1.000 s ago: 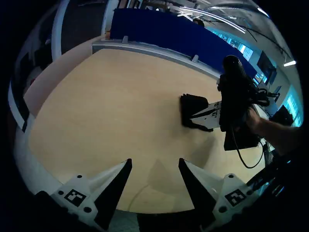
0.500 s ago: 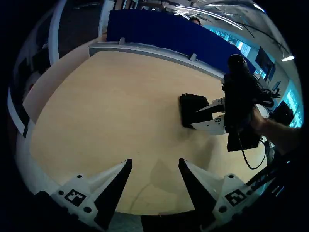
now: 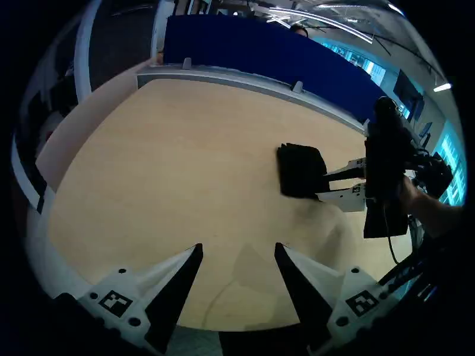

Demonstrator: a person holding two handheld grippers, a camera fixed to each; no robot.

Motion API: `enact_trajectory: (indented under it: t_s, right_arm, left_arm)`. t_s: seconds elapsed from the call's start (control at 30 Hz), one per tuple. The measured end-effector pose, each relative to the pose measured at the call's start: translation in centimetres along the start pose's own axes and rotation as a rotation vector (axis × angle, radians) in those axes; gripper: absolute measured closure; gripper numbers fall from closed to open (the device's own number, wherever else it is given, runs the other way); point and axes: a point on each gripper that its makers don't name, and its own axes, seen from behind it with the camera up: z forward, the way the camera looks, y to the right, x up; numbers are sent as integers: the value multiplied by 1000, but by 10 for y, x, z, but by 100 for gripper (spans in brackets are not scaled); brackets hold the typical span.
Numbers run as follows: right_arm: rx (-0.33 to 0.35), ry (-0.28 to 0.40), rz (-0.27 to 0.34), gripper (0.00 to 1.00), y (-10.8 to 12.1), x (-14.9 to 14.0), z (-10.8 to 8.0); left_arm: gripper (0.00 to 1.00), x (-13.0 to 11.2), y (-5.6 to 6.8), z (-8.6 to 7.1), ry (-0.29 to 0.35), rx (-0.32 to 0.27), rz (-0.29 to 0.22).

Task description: Fold towel

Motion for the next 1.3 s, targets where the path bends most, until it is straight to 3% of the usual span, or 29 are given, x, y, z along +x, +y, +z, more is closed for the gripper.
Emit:
enact_trajectory:
  t_s: [0.33,0.53,0.9,1.17,1.3]
  right_arm:
    - [-51,-43,70,19,27,-39,-6]
    - [-51,-56,80,25,31,-49,-2]
    - [-31,-70,76,56,32,-58,2]
    - [-25,-63,90,85,35,-57,3]
    - [-29,-53,77,89,34,-55,2]
  left_arm:
    - [11,-2,6,2,-7,-5,16]
    - [11,-1,9,5,-11,-7,25]
    - [11,-2,13,9,-16,-12,26]
    - [11,-2,13,11,-17,-12,30]
    - [11,-2,14,11,-17,-12,32]
